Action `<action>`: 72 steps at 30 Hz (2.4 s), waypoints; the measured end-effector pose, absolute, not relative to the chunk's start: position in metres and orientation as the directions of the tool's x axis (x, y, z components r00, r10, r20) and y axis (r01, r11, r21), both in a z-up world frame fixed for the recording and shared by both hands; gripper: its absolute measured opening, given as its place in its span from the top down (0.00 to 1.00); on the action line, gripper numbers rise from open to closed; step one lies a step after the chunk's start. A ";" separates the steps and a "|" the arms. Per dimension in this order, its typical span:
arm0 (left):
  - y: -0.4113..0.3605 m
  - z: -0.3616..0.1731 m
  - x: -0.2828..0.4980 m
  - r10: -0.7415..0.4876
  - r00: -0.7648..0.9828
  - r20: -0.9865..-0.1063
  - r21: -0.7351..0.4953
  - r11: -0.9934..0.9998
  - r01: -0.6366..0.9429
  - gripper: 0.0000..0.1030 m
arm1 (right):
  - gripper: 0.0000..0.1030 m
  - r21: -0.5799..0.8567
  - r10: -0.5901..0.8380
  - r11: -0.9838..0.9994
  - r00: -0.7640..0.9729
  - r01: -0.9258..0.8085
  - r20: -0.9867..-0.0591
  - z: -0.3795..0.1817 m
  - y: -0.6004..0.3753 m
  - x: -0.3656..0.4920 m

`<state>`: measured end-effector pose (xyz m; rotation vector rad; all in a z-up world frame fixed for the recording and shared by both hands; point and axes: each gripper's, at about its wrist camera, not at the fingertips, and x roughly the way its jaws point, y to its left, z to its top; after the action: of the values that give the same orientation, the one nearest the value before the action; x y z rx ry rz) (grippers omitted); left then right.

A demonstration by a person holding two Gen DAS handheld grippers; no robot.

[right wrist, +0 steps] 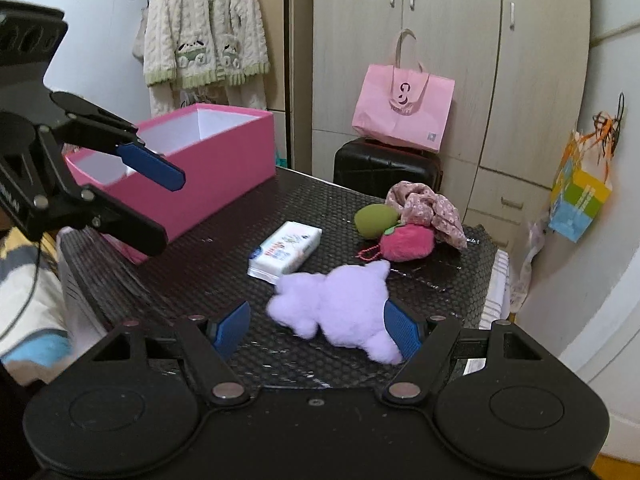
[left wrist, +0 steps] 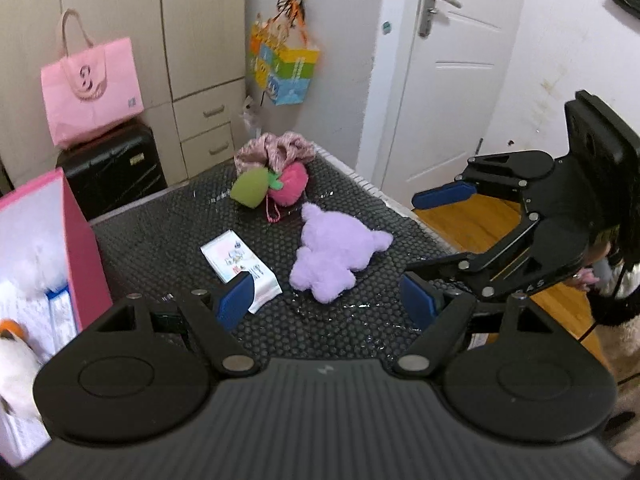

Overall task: Organize soft objects
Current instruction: 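Close both grippers on the lavender plush from either side, then lift the lavender plush with both grippers and carry it over the box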

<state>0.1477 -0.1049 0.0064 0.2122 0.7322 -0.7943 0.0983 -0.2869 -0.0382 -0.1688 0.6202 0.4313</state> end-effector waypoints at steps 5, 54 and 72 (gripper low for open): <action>-0.115 -0.011 0.149 -0.587 0.491 -0.644 -0.119 0.710 0.694 0.24 | 0.24 -0.132 0.306 0.881 0.760 -0.454 -0.573 -0.061 -0.288 0.108; -0.156 -0.080 0.191 -0.577 0.530 -0.621 -0.240 0.784 0.572 0.49 | 0.26 -0.094 0.284 0.901 0.740 -0.424 -0.610 -0.104 -0.277 0.145; -0.107 -0.060 0.138 -0.592 0.509 -0.625 -0.275 0.777 0.566 0.49 | 0.27 -0.025 0.302 0.916 0.732 -0.399 -0.611 -0.086 -0.236 0.088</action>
<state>0.1378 -0.1066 -0.0603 -0.0363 0.7668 -0.6977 0.0880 -0.2361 -0.0860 -0.1593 0.6430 0.3876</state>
